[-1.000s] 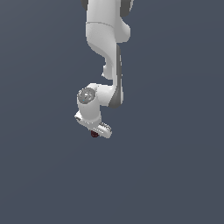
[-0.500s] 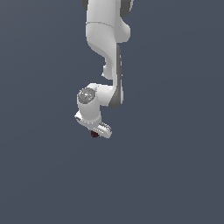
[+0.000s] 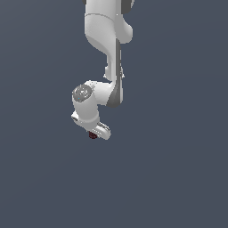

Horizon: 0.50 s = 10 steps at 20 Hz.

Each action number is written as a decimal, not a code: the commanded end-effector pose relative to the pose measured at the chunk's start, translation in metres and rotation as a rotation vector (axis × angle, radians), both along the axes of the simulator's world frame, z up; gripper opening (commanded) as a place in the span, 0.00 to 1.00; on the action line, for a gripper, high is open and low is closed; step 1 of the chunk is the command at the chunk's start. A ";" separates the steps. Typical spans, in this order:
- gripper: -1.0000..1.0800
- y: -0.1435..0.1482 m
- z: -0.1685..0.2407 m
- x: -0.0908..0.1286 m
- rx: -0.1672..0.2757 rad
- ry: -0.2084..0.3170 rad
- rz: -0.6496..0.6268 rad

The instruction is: Pick up the object and move it to a goal position.

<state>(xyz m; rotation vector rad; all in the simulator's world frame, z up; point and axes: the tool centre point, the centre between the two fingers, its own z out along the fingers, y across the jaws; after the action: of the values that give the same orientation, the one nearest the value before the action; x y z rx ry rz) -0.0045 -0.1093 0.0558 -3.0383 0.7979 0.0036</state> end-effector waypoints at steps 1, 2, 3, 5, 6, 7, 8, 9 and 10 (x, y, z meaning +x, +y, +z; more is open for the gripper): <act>0.00 -0.008 0.016 0.005 -0.001 -0.002 -0.001; 0.00 -0.012 0.023 0.007 -0.001 -0.002 -0.001; 0.00 -0.016 0.031 0.009 -0.001 -0.002 -0.001; 0.00 -0.025 0.047 0.013 -0.001 -0.002 -0.001; 0.00 -0.029 0.055 0.016 -0.001 -0.002 -0.001; 0.00 -0.033 0.063 0.018 -0.001 -0.002 -0.001; 0.00 -0.037 0.069 0.020 -0.001 -0.002 -0.001; 0.00 -0.040 0.075 0.022 -0.001 -0.002 -0.001; 0.00 -0.043 0.081 0.024 -0.001 -0.002 -0.001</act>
<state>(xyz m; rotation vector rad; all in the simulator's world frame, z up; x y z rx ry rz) 0.0167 -0.1475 0.1269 -3.0382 0.8011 -0.0006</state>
